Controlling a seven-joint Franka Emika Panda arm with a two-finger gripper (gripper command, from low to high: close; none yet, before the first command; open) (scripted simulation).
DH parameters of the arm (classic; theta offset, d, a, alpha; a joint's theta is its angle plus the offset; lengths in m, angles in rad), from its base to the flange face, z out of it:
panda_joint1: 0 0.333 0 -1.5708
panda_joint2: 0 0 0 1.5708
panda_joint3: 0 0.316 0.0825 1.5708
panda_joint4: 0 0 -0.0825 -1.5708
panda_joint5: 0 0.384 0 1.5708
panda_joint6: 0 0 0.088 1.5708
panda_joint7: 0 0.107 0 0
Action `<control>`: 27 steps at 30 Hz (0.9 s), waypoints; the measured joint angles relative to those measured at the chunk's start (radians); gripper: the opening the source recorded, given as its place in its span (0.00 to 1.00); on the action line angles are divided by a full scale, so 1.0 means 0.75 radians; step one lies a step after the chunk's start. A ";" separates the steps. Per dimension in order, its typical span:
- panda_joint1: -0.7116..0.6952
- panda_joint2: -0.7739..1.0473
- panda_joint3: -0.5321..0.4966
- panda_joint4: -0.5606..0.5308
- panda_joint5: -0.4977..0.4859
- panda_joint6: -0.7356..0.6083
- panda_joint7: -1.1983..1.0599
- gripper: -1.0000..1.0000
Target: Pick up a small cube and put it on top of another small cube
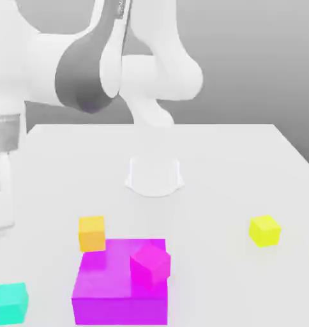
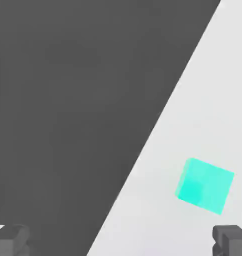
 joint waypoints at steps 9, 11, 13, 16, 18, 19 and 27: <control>-0.082 0.438 -0.013 0.044 0.127 0.211 0.110 0.50; -0.087 0.467 -0.007 0.050 0.133 0.234 0.106 0.00; -0.087 0.467 -0.006 0.050 0.133 0.235 0.106 0.00; -0.090 0.482 -0.003 0.053 0.135 0.248 0.105 0.00; -0.082 0.433 -0.014 0.043 0.126 0.209 0.112 0.00; -0.077 0.393 -0.021 0.034 0.117 0.177 0.119 0.00; -0.030 0.011 -0.016 -0.161 0.022 -0.005 0.052 0.00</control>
